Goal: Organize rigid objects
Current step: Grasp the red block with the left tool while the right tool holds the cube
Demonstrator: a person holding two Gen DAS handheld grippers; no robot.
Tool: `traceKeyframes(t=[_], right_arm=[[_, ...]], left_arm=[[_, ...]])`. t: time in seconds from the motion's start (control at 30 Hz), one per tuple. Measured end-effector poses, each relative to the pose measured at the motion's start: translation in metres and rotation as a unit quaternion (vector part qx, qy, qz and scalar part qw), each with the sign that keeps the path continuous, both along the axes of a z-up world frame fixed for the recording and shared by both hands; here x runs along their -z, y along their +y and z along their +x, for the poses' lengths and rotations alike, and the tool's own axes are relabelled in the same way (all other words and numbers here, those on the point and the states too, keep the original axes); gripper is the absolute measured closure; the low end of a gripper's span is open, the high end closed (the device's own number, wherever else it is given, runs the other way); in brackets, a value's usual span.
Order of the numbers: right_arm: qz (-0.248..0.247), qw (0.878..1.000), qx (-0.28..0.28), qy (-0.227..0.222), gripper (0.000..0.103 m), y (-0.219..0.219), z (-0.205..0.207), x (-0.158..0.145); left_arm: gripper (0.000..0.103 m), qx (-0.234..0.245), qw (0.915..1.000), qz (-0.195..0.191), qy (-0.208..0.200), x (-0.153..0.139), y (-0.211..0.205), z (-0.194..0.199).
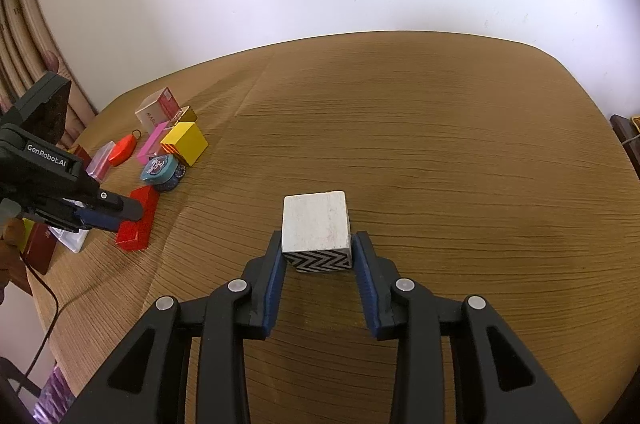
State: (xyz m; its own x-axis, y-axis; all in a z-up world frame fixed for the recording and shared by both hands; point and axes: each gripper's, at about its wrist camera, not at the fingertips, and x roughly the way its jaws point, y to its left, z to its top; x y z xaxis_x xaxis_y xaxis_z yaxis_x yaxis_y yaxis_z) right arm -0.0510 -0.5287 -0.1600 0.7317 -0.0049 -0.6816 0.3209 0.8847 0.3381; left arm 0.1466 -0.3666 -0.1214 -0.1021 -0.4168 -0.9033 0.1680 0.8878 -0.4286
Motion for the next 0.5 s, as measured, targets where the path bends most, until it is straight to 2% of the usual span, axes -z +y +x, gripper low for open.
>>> traceKeyframes(t=[0.1,0.13,0.27,0.37,0.5], right_arm=[[0.0,1.0,0.0,0.0,0.07,-0.001,-0.001,0.0],[0.0,1.0,0.0,0.0,0.07,-0.001,-0.001,0.0],[0.0,1.0,0.001,0.002,0.07,-0.001,-0.002,0.0],[-0.001,1.0,0.0,0.004,0.07,0.0,0.0,0.0],[-0.005,1.0,0.0,0.006,0.071,0.001,0.001,0.0]], left_arm=[[0.072,0.017,0.9994,0.016,-0.026,-0.005,-0.001,-0.006],[0.082,0.022,0.999,0.019,-0.035,-0.007,-0.003,-0.01],[0.082,0.023,0.9983,-0.004,-0.053,-0.028,-0.011,-0.024],[0.082,0.022,0.9967,-0.015,-0.077,-0.05,0.005,-0.029],[0.082,0.001,0.9952,-0.033,-0.092,-0.081,0.047,-0.033]])
